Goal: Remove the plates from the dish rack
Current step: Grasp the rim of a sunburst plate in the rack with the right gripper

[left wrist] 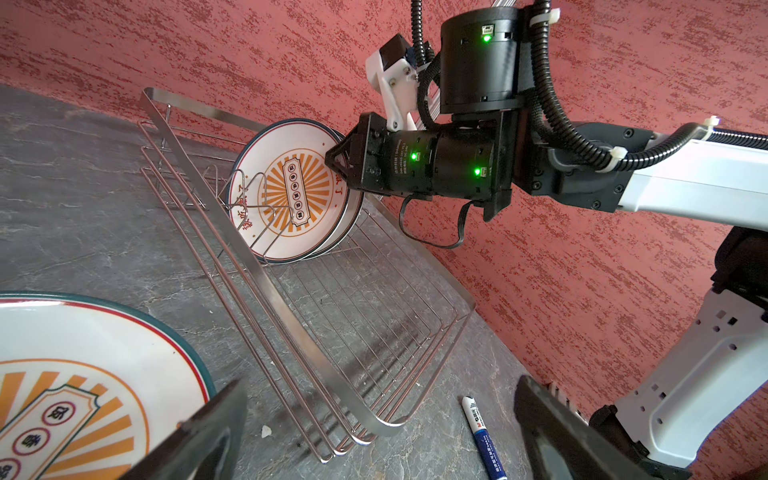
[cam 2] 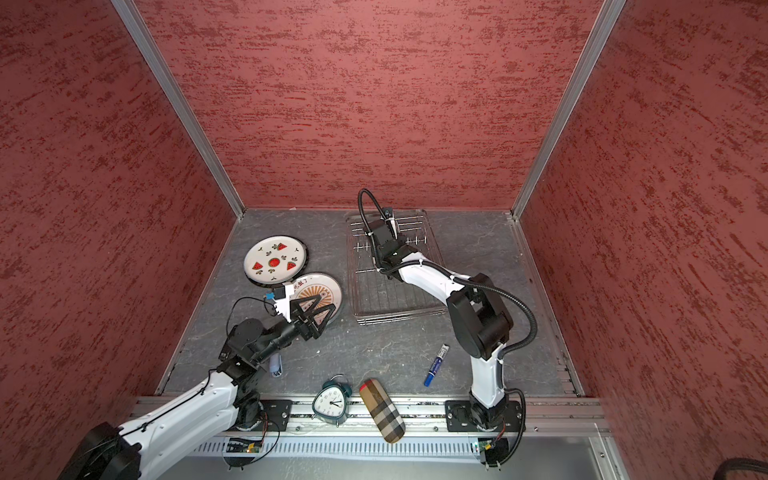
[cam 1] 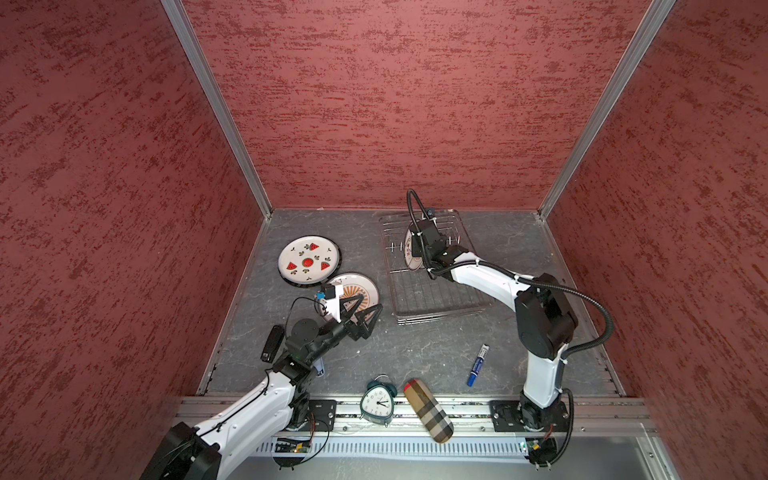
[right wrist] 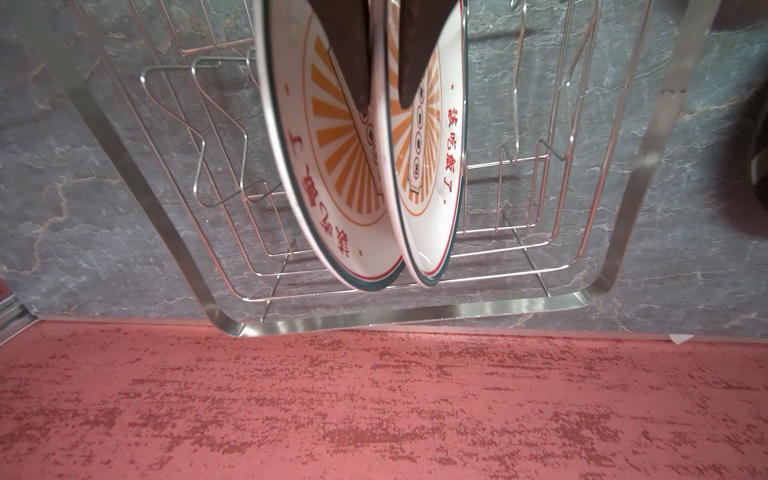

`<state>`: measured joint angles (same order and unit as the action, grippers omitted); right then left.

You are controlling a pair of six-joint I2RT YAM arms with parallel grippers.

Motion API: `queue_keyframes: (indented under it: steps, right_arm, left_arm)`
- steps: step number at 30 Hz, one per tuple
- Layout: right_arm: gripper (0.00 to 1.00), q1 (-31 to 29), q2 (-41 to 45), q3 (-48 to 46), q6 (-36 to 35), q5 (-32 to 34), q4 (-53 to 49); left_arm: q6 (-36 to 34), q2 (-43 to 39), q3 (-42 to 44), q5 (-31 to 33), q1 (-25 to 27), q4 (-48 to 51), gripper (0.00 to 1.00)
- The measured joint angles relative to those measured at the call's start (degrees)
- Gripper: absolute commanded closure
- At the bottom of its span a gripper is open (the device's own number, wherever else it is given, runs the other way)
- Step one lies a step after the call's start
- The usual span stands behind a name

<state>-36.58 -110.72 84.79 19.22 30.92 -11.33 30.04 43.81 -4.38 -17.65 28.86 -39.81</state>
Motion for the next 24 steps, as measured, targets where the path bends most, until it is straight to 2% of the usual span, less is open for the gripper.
queue_keyframes:
  steps: [6, 10, 24]
  right_arm:
    - [0.86, 0.0, -1.4, 0.5, 0.0, 0.2, -0.5]
    - [0.91, 0.0, -1.6, 0.7, 0.0, 0.5, -0.5]
    - [0.94, -0.2, -1.6, 0.8, -1.2, 0.8, 0.6]
  left_arm:
    - [-0.1, 0.7, -0.2, 0.0, 0.2, 0.0, 0.01]
    - [-0.2, 0.8, -0.3, 0.1, 0.5, 0.0, 0.01]
    - [-0.3, 2.0, -0.9, 0.2, 0.6, 0.0, 0.01]
